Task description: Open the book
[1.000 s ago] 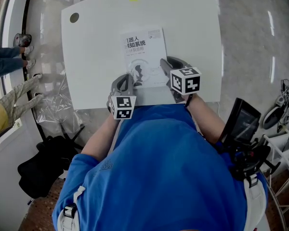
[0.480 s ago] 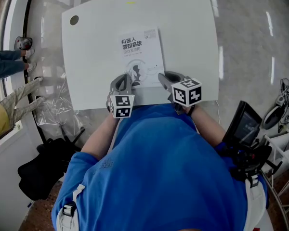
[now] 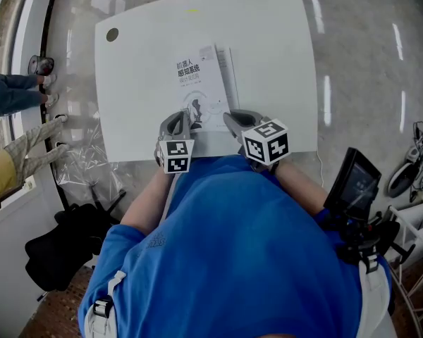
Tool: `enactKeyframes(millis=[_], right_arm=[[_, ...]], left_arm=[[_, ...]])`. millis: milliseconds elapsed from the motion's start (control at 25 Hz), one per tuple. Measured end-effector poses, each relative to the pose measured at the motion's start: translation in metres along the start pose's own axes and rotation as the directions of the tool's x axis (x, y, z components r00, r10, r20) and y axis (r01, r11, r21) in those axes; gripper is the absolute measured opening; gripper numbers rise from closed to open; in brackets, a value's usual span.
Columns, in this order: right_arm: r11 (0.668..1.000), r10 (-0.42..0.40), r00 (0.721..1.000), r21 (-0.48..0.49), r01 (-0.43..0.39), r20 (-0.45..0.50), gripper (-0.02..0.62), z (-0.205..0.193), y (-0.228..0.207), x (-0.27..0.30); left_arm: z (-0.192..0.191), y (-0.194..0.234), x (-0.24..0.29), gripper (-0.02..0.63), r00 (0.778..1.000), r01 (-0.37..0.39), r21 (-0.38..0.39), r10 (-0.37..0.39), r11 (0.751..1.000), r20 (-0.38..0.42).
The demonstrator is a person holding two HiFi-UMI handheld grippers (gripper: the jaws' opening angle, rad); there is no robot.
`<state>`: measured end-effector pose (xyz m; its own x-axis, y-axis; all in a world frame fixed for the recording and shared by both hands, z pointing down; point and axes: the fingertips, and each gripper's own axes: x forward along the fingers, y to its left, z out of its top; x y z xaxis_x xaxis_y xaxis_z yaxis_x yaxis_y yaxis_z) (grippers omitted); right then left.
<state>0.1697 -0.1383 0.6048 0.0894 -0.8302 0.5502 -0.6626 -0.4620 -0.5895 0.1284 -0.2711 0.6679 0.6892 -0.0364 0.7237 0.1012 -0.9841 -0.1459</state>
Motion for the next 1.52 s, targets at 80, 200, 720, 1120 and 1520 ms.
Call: enactKeyframes(millis=[80,200,720,1120,1520], right_arm=[[0.999,0.027,1.000,-0.018,-0.027,0.007,0.021,0.004,0.009,0.001],[0.997,0.066,0.998,-0.043,-0.065,0.012,0.021,0.012,0.020,-0.001],[0.983,0.134,0.990,-0.135,-0.126,0.051,0.018,0.052,0.087,0.018],[0.969,0.146,0.988,-0.207,-0.133,0.048,0.017,0.058,0.148,0.062],[0.970,0.138,0.990,-0.202,-0.134,0.004,0.016,0.050,0.179,0.120]], left_arm=[[-0.001,0.001,0.000,0.006,1.000,-0.009,0.004,0.009,1.000,0.000],[0.003,0.001,-0.002,0.006,1.000,-0.026,0.010,0.026,1.000,0.009],[0.016,0.043,-0.023,0.006,0.995,0.002,-0.027,0.001,1.000,0.096],[-0.004,0.094,-0.042,0.006,0.990,0.030,-0.043,-0.024,0.999,0.136],[-0.030,0.145,-0.055,0.006,0.989,0.028,-0.086,-0.016,0.996,0.146]])
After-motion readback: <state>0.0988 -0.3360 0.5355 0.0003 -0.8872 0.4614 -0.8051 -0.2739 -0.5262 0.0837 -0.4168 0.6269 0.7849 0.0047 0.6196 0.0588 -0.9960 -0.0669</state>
